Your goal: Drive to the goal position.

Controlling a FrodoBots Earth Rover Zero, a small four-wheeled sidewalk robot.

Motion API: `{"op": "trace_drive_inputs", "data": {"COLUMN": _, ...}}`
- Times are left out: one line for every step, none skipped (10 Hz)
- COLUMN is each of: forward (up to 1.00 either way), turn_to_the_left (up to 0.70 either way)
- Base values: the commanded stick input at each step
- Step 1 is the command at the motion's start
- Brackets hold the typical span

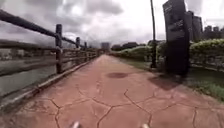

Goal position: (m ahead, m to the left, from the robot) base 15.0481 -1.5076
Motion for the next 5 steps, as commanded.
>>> {"op": "trace_drive_inputs", "data": {"forward": 1.0, "turn_to_the_left": 0.0}}
{"op": "trace_drive_inputs", "data": {"forward": 1.0, "turn_to_the_left": 0.0}}
{"op": "trace_drive_inputs", "data": {"forward": 1.0, "turn_to_the_left": 0.0}}
{"op": "trace_drive_inputs", "data": {"forward": 1.0, "turn_to_the_left": 0.0}}
{"op": "trace_drive_inputs", "data": {"forward": 1.0, "turn_to_the_left": 0.0}}
